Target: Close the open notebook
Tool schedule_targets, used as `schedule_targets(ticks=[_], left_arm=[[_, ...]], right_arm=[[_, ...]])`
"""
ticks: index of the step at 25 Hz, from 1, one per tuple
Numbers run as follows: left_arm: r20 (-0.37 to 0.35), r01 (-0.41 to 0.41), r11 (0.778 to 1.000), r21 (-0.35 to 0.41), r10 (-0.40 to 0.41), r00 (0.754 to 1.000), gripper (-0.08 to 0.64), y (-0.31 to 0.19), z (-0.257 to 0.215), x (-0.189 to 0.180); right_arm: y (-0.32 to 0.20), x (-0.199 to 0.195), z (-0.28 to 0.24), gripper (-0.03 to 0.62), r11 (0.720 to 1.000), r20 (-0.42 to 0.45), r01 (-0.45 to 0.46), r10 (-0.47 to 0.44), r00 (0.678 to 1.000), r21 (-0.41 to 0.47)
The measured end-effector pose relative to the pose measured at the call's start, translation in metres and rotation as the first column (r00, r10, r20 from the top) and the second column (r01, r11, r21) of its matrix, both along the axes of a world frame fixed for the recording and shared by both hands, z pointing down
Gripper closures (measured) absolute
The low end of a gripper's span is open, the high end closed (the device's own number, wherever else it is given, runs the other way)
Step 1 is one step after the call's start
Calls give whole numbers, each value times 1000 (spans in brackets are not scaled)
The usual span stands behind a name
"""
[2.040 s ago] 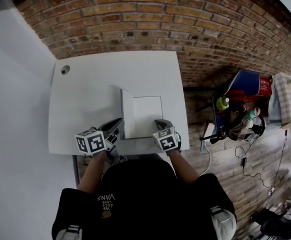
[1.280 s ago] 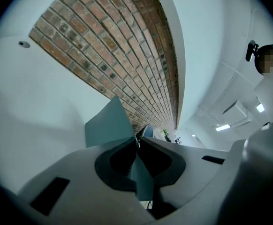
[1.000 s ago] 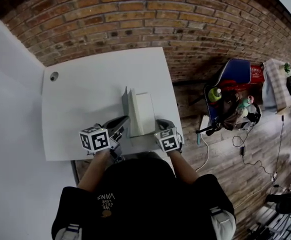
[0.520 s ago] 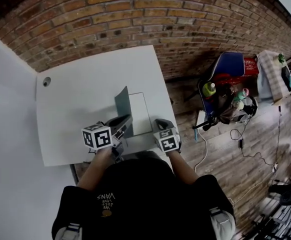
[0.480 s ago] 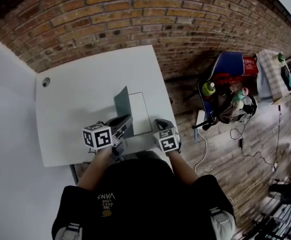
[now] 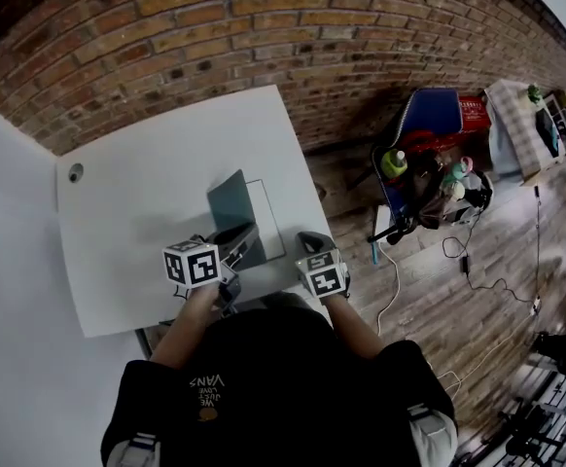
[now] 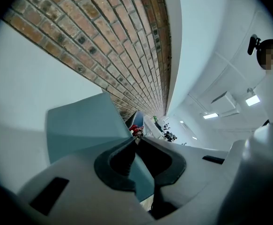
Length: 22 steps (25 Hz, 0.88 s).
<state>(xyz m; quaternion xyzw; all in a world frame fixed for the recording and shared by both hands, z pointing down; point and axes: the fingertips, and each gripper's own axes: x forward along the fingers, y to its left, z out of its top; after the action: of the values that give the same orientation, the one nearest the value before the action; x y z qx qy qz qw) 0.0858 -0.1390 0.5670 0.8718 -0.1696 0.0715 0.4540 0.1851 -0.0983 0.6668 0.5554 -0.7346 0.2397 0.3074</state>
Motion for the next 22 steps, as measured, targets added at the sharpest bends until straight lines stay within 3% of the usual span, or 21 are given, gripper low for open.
schedule_targets(ticks=[10,22], left_arm=[[-9,2,1000,14,-2,1000,508,-6,5,6],[27,101,995,24,-102,994,508,-18,10,-33]], right_arm=[[1,11,-4,594,1000,-6,-24,24,1000,12],[-21,-15,-12,594,998,-1,51,-51,999,29]])
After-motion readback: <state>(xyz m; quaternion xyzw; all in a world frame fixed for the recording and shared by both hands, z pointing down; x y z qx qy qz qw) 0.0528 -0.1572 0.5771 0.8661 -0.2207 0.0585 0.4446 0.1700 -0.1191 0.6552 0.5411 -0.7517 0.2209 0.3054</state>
